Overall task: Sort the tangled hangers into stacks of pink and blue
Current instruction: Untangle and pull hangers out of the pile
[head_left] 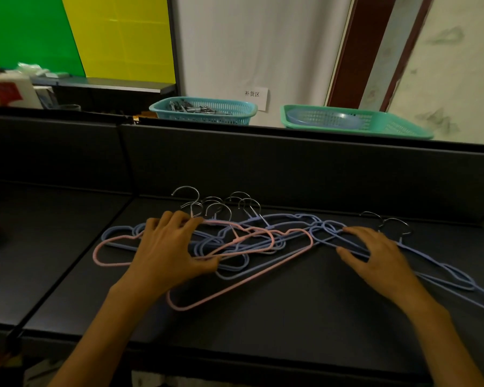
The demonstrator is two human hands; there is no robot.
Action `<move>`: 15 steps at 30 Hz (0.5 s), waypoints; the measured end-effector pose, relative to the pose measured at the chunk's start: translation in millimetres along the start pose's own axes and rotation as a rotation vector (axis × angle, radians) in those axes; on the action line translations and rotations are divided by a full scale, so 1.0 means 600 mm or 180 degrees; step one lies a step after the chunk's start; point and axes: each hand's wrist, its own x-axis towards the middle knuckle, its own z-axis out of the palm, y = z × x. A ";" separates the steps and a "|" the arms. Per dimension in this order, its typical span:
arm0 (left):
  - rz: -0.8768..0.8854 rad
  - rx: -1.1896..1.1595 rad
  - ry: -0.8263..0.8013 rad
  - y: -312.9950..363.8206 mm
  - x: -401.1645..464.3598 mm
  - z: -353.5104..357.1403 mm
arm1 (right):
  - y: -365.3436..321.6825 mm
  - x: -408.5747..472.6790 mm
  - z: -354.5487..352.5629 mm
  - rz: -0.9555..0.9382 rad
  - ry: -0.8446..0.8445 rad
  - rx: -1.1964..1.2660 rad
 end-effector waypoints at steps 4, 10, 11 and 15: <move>0.0155 0.0061 0.0400 0.004 -0.002 -0.004 | 0.001 -0.006 -0.006 0.0018 0.0031 0.0020; 0.0455 0.0099 0.0610 0.054 0.018 -0.010 | 0.015 -0.018 -0.021 0.0073 0.0136 -0.0166; 0.0498 0.0119 0.0571 0.066 0.023 -0.009 | 0.021 -0.021 -0.023 0.0113 0.0127 -0.0231; 0.0666 0.0084 0.0441 0.122 0.042 -0.002 | 0.050 -0.026 -0.032 0.0331 0.0060 -0.0496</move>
